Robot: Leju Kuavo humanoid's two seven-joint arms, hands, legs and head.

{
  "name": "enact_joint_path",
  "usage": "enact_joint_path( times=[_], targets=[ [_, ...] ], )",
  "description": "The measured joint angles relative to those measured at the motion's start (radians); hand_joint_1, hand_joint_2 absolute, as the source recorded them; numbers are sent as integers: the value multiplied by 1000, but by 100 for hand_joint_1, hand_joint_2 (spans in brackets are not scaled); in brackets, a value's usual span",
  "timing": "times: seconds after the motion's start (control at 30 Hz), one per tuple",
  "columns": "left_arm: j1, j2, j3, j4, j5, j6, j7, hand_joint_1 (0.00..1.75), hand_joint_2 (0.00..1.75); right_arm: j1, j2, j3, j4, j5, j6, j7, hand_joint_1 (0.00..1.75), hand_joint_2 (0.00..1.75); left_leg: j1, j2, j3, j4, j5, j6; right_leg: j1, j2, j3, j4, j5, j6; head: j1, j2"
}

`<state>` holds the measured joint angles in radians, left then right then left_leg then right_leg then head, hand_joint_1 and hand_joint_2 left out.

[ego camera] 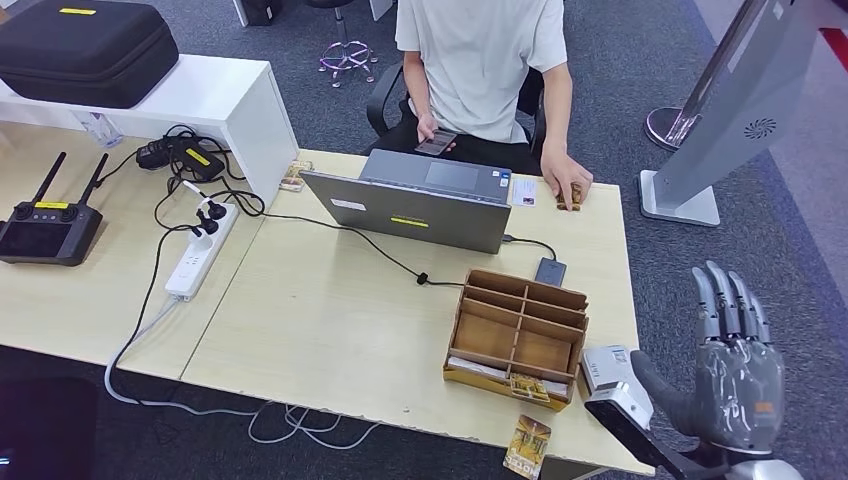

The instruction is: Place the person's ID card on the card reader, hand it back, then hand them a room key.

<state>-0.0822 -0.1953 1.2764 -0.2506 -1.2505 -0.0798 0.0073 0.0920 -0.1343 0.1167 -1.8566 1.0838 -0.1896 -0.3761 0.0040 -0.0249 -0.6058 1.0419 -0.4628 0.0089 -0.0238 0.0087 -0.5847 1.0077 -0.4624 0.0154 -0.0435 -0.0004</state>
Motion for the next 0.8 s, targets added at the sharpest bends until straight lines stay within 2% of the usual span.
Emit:
enact_joint_path(
  times=[0.23,0.3,0.37,0.53,0.8],
  targets=[
    [0,0,0,0,0,0,0,0,175,1,0,0,-1,0,2,0,0,175,0,0,0,0,0,0,0,0,0,0,0,0,0,0],
    [0,0,0,0,-2,0,0,0,175,3,1,4,2,12,30,-1,0,175,0,0,0,0,0,0,0,0,0,0,0,0,0,0],
    [-2,0,0,0,-5,1,0,0,175,13,7,28,33,43,51,-2,0,175,0,0,0,0,0,0,0,0,0,0,0,0,0,0],
    [-6,0,0,0,-7,2,1,0,175,36,23,109,126,73,9,3,0,175,1,0,0,0,0,0,1,0,0,0,0,0,0,0],
    [-8,0,0,0,-8,2,1,0,175,36,25,140,159,55,12,17,0,175,1,-1,0,0,0,0,0,0,0,0,0,0,0,0]
  ],
)
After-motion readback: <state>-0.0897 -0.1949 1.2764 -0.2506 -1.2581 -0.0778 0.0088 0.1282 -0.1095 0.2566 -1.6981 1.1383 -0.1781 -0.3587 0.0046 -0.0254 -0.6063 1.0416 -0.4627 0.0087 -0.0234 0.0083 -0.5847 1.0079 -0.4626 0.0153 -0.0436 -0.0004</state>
